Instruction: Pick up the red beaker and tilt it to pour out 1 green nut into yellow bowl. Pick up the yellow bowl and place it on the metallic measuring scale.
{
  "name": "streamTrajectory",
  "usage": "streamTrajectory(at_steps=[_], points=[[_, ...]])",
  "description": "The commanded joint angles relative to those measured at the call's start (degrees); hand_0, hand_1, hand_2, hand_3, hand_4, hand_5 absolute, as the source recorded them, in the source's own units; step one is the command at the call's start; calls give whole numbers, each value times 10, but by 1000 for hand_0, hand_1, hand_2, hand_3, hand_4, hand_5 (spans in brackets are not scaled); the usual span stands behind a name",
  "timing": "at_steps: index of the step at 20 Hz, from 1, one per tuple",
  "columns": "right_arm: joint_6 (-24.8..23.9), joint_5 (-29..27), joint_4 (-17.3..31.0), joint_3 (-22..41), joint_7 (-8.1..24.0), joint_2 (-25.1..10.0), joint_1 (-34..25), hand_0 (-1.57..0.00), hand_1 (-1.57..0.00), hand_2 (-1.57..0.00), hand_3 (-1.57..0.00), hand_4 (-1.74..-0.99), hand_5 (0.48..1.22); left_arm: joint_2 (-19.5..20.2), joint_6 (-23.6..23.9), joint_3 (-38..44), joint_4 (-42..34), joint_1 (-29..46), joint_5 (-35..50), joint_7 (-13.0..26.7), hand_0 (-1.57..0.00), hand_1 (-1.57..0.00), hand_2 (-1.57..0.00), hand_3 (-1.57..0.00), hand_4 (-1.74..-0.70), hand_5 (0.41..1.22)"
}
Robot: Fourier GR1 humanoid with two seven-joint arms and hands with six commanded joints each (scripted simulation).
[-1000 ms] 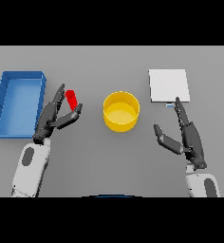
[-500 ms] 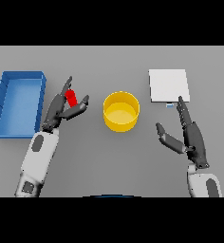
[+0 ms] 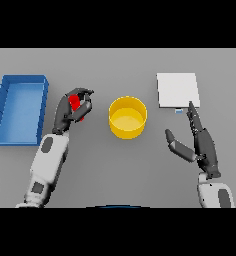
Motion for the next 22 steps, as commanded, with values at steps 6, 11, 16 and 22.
streamTrajectory(at_steps=[6,11,16,22], points=[[2,-8,6,-3,-5,4,-3,1,1,1,1,-1250,647,3,18,-22,2,-3,-30,-10,-1304,-1313,-1333,-1237,-1597,1148],[2,-2,5,2,-8,5,-1,1,1,1,1,-1248,645,-1,-11,-5,-17,-8,11,-16,-1483,-1486,-1493,-1462,-1639,1157],[2,1,7,1,-12,0,-1,1,1,1,1,-1228,645,11,-41,-8,-76,-9,41,6,-1542,-1543,-1545,-1535,-1708,1132],[-12,25,11,6,-31,-1,-6,1,1,1,1,-1219,660,46,-53,-36,-87,-31,16,37,-1556,-1557,-1558,-1553,-1724,1135]])
